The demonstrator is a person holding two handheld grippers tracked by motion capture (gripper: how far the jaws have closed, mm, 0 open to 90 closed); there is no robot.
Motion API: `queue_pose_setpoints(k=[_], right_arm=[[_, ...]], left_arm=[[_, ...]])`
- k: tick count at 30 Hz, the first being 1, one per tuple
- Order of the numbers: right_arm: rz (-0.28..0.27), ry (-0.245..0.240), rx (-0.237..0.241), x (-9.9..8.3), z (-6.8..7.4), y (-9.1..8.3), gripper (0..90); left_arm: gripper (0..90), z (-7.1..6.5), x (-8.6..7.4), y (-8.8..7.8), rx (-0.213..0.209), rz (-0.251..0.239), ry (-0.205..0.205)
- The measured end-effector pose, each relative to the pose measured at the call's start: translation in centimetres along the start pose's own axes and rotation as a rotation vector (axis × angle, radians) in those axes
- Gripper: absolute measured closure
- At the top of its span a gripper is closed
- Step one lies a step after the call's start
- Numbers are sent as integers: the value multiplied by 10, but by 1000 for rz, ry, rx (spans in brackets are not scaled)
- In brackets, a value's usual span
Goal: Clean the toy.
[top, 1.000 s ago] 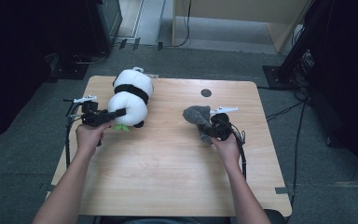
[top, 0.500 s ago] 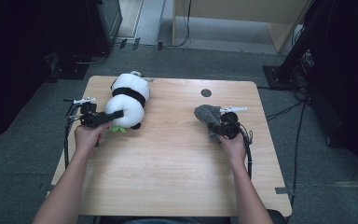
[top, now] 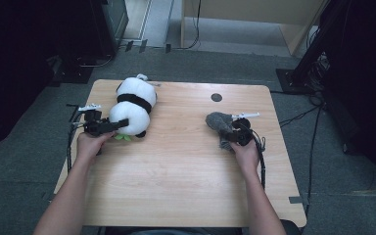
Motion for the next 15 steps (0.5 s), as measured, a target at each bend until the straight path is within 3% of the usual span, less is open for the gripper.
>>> queue_pose_setpoints(k=[4,9,11,15], right_arm=[[-1,9,6,-1,-2,1,631],[-8,26,17,-1,-4,3,494],[-12,51,28,0,-5,3,474],[-8,40,22,0,-3,3,461]], left_arm=[[147,0,1,0,5,16,-4],[123,-2,3,-2,31,25,3],[120,-3,3,-3,37,33,15],[114,-2,3,-5,36,47,28]])
Point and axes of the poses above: each handheld gripper's, and its own axes: y roughly forward along the jaws, x roughly out of its top, z roughly to its left, the point moved 3 cm from there along y, roughly forward along the jaws, and after that the axes turned 4 degrees about -x, right-handed, at the moved point
